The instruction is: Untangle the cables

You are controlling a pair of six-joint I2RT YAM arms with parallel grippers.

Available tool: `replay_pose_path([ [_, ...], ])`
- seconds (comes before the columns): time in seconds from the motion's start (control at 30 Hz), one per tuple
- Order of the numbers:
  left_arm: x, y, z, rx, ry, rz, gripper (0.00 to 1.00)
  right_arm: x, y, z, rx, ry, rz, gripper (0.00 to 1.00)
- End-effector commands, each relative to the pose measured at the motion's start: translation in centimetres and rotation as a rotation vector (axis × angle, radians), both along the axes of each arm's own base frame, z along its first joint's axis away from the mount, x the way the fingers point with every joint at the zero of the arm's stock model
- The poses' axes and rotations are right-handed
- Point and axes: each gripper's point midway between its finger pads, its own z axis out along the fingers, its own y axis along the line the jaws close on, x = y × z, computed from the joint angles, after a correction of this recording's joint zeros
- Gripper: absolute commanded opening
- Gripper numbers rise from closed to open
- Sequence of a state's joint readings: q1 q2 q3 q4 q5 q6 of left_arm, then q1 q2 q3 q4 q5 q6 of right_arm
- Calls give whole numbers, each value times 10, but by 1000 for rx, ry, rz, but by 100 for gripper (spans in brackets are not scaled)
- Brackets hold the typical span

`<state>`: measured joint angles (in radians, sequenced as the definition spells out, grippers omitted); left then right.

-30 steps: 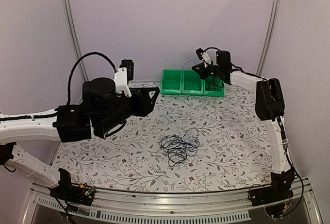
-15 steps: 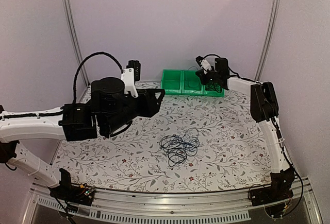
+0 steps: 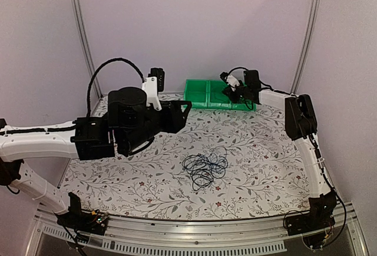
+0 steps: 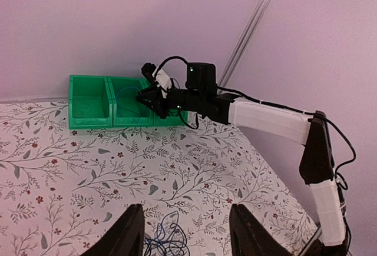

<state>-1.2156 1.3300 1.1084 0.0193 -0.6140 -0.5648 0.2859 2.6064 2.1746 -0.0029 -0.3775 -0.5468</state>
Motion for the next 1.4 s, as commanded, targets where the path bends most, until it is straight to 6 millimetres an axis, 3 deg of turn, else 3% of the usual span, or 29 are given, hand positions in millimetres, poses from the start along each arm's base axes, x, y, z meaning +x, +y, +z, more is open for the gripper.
replay_pose_path([
  [0.0,-5,-1,10,-25,-22,-8,52,-3,2,0,-51,-8,30,35],
  [0.2,-4,-1,11,-20,-39,-8,52,-16,1,27,-78,-17,54,51],
  [0.37,-4,5,6,-3,-54,6,52,-40,-5,59,-118,-31,83,58],
  [0.4,-4,8,5,-2,-55,9,53,-46,-8,75,-124,-49,81,59],
  [0.5,-3,15,-7,7,-40,27,55,-66,-19,98,-145,-55,67,61],
  [0.53,-2,17,-13,13,-26,35,55,-73,-21,97,-153,-40,69,61],
  [0.6,-2,18,-28,36,4,32,57,-94,-24,99,-153,-10,91,62],
  [0.63,-1,17,-37,58,18,24,57,-109,-24,109,-142,-6,111,62],
  [0.67,-2,15,-47,89,32,12,57,-124,-23,105,-133,23,144,61],
  [0.73,-2,8,-66,144,58,-27,57,-160,-20,104,-97,73,221,59],
  [0.8,-3,3,-93,234,103,-76,55,-209,-12,114,-21,139,344,55],
  [0.9,-7,-17,-124,290,179,-194,51,-282,-4,101,56,297,511,50],
  [0.97,-7,-29,-143,307,239,-260,50,-316,4,86,58,364,577,51],
  [1.07,-6,-42,-169,323,331,-328,50,-351,19,67,26,432,660,55],
  [1.17,0,-46,-183,315,385,-360,51,-358,27,38,-14,501,677,58],
  [1.37,7,-45,-185,295,391,-364,51,-336,33,-16,-55,625,614,58],
])
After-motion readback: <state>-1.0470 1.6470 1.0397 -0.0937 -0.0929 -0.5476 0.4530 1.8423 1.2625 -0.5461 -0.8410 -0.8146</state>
